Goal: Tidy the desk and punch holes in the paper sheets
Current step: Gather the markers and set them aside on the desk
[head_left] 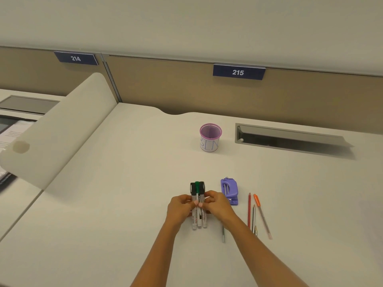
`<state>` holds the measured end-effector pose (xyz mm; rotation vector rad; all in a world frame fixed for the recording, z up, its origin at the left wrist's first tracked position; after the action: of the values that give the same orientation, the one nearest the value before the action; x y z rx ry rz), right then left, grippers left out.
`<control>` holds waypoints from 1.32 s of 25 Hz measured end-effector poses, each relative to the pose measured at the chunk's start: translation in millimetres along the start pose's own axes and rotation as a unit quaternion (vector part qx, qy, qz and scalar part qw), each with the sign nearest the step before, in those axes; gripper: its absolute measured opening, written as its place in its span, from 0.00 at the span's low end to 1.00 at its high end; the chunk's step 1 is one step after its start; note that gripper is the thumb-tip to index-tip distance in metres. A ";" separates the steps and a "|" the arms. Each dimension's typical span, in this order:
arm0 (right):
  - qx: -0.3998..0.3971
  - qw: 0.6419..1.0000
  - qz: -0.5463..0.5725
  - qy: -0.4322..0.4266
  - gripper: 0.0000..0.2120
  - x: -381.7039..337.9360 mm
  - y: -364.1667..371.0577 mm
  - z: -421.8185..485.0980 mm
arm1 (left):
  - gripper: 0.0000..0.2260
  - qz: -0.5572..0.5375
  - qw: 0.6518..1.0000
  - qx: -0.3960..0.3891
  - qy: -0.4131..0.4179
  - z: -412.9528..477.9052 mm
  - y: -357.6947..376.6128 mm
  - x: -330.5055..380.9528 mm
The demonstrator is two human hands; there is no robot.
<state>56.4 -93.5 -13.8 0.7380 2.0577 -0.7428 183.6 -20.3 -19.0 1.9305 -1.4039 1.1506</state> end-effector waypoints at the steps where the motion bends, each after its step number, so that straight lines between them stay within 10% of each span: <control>1: 0.007 1.000 0.013 -0.024 0.15 -3.1 -1.1 -5.5 | 0.10 0.003 1.000 0.004 0.030 -4.0 -0.1 2.6; 15: 0.060 0.980 0.013 -0.192 0.12 10.7 0.4 -41.8 | 0.10 0.001 0.985 0.084 0.151 -52.0 17.2 0.5; 33: -0.030 0.998 0.042 -0.046 0.16 -41.6 41.0 18.6 | 0.15 0.117 0.987 0.096 0.055 -21.9 -62.3 29.1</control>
<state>115.7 -89.8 1.5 0.7386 1.9447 -0.6520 237.4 3.5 22.6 1.8306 -1.5374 1.5285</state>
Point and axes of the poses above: each hand's wrist, its own z-axis towards the middle knuckle, its own y-axis out of the palm, x = y × z, the point moved 3 cm from there along z, towards the middle knuckle, and after that the axes turned 5 degrees about -x, right-handed, at the moved point
